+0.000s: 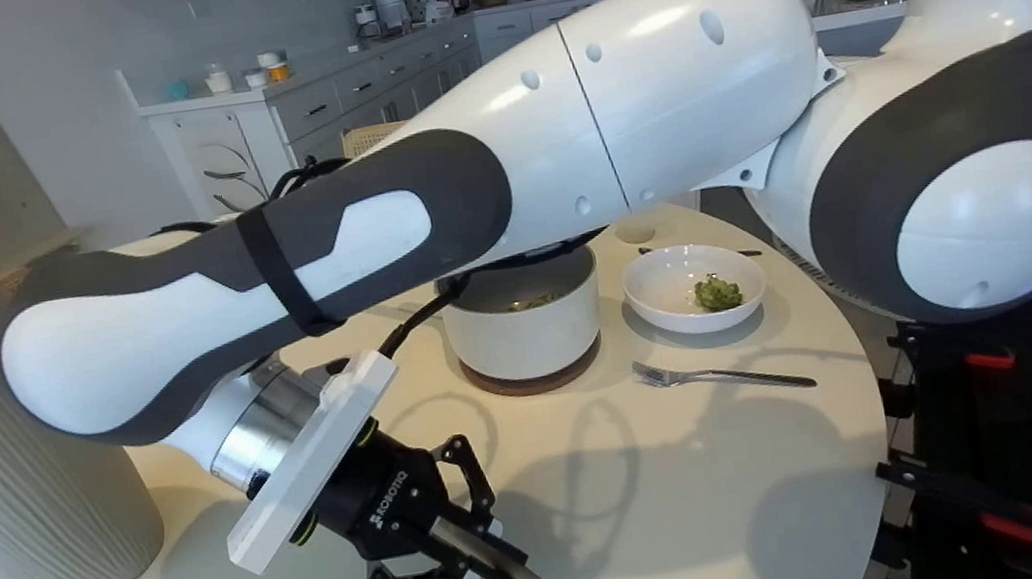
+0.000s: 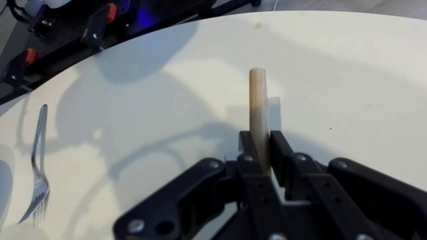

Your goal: Use the spatula to mix the contents of the pot then put it back on the table

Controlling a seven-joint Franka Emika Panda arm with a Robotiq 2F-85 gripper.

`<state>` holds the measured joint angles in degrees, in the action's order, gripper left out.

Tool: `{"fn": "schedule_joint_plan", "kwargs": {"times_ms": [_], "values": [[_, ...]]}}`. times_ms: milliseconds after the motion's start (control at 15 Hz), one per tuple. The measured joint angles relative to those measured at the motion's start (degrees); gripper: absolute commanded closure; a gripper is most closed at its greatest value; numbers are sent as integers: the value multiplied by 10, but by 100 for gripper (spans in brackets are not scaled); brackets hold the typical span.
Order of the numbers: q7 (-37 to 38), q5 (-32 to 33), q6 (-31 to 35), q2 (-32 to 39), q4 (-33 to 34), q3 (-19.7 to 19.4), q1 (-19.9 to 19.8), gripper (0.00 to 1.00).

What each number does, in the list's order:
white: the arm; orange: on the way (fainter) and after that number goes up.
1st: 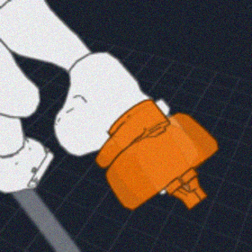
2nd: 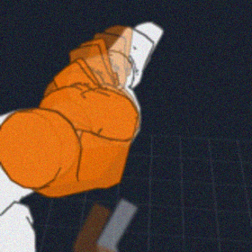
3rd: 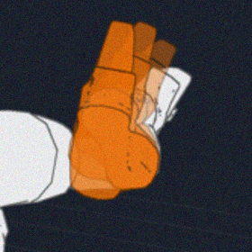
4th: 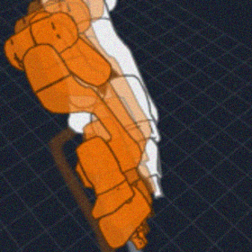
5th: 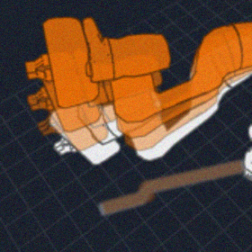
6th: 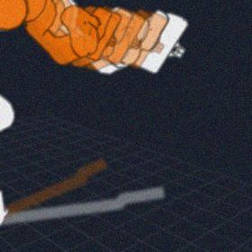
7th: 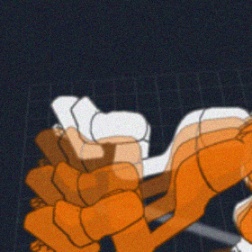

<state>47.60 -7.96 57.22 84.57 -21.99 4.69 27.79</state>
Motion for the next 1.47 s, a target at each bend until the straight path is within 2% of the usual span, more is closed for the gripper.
{"fn": "schedule_joint_plan", "kwargs": {"times_ms": [133, 533, 600, 1467], "values": [[0, 0, 12, 1, -2, 0, 0, 50], [0, 0, 47, 3, -4, 0, 2, 5], [0, 0, 50, 3, -3, 0, 3, 0], [-15, 3, 142, -22, 13, 2, 6, 0]]}}
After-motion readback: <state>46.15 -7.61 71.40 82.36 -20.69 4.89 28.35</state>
